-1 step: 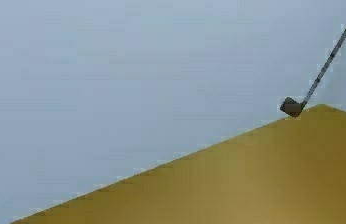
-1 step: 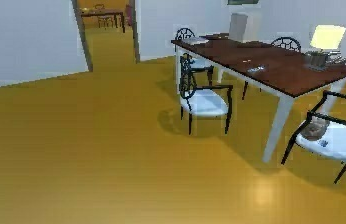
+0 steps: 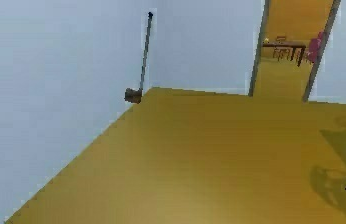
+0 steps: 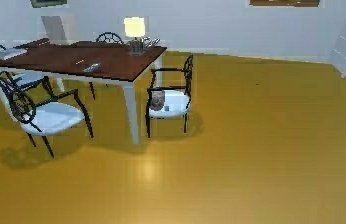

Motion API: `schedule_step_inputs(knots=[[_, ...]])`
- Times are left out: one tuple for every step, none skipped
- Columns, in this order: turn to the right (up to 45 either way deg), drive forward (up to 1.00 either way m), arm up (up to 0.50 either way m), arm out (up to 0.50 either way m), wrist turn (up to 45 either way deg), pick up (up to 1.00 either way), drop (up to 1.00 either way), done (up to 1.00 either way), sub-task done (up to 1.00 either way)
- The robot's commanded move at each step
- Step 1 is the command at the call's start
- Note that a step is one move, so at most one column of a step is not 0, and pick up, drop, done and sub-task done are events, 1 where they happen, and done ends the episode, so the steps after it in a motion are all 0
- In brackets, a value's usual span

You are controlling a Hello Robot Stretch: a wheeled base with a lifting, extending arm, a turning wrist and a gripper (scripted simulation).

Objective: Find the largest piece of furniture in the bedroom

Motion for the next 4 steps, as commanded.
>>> schedule_step_inputs(knots=[[45.0,0.0,0.0,0.0,0.0,0.0,0.0,0.0,0.0],[45.0,0.0,0.0,0.0,0.0,0.0,0.0,0.0,0.0],[6.0,0.0,0.0,0.0,0.0,0.0,0.0,0.0,0.0],[0.0,0.9,0.0,0.0,0.0,0.0,0.0,0.0,0.0]])
